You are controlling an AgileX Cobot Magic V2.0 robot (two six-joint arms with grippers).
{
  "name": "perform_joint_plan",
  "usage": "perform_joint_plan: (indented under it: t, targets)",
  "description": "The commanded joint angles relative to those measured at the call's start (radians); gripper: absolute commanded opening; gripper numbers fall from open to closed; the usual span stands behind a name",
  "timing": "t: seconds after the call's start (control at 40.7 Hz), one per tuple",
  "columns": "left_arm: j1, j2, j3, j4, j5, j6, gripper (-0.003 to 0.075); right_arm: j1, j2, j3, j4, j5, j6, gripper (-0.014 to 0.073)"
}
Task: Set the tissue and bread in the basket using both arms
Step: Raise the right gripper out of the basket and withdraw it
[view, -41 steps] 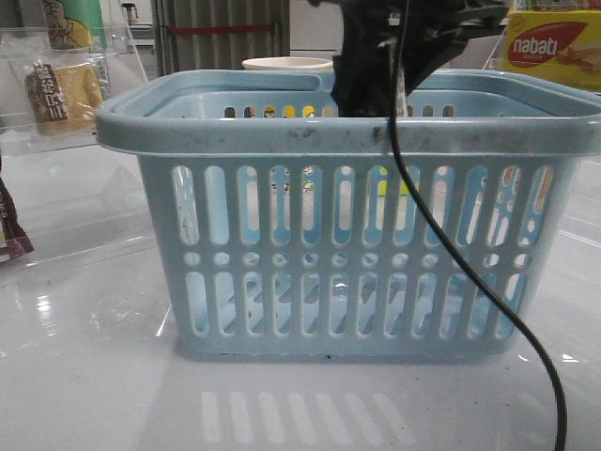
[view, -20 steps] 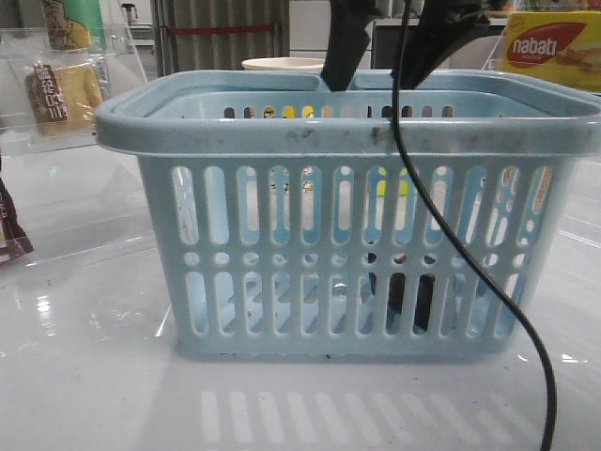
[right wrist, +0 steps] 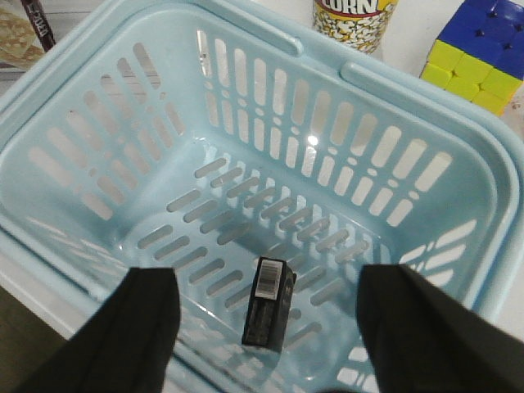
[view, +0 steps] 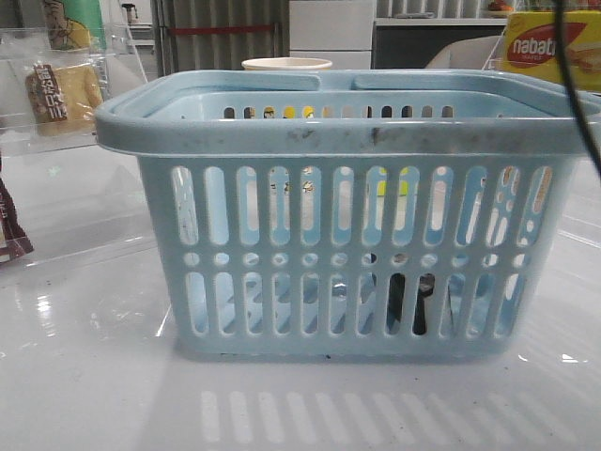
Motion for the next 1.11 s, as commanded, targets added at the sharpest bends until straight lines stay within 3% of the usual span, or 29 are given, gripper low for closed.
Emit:
perform_joint_plan:
  t: [0.0, 0.615, 0.984, 1.082]
  targets:
    - [-0.002, 0.012, -0.035, -0.007, -0.083, -0.007, 0.0109, -0.002, -0.137, 0.065, -0.003, -0.082, -0.014, 0.0561]
    - [-0.002, 0.012, -0.035, -0.007, -0.083, -0.007, 0.0109, -0.002, -0.605, 0.399, -0.004, -0.019, -0.014, 0.0561]
    - [-0.002, 0.016, -0.035, -0.007, -0.085, -0.007, 0.011, -0.002, -0.716, 0.485, -0.002, 0.04, -0.014, 0.0561]
    - [-0.002, 0.031, -0.035, -0.007, -0.087, -0.007, 0.0141, -0.002, -0.716, 0.485, -0.002, 0.04, -0.014, 0.0561]
